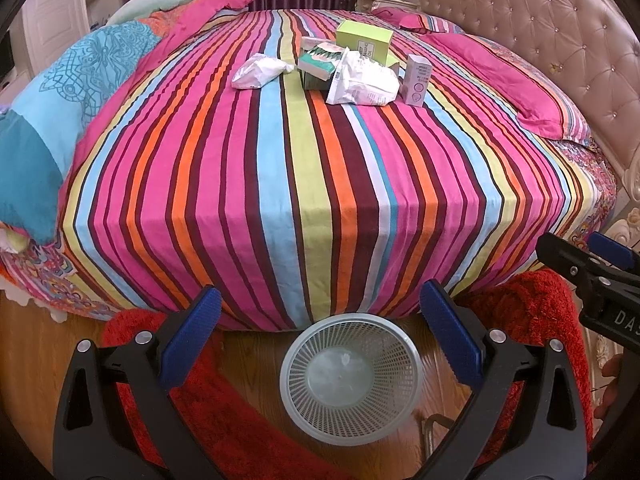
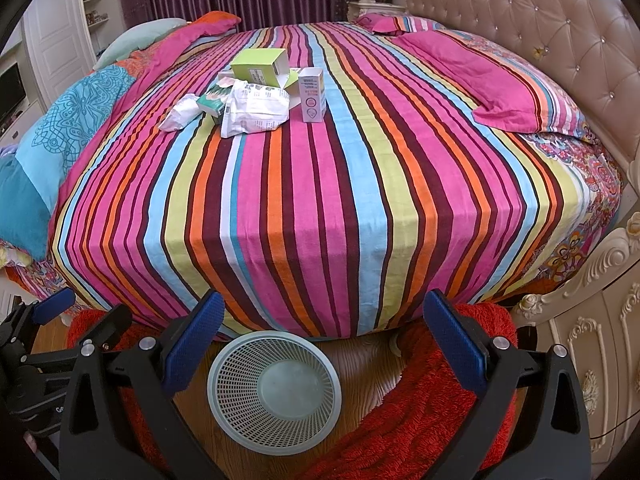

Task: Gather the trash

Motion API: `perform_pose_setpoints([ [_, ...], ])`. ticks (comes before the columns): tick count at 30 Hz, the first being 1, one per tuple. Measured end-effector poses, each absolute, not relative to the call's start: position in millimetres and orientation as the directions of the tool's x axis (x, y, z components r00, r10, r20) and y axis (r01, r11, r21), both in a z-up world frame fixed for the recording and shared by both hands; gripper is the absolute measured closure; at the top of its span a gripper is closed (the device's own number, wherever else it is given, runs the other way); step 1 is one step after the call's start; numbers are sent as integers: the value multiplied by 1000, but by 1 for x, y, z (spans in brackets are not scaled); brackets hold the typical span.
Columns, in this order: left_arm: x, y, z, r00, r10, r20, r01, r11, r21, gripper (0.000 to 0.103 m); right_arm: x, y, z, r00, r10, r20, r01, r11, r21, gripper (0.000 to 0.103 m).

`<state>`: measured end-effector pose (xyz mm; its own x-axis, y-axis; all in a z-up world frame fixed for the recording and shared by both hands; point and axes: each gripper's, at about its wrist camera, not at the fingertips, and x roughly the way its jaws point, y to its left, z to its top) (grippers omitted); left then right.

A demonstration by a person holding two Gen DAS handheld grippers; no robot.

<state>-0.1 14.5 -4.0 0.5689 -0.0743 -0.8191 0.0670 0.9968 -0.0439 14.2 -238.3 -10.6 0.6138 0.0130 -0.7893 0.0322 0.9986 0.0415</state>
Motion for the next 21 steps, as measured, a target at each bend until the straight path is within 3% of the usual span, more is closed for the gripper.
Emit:
perform_pose_setpoints([
  [21,7,15,-21,533,-88,-842,68,996,-61,6,20,-236,-17,586,24,-810,19,999,44,8],
])
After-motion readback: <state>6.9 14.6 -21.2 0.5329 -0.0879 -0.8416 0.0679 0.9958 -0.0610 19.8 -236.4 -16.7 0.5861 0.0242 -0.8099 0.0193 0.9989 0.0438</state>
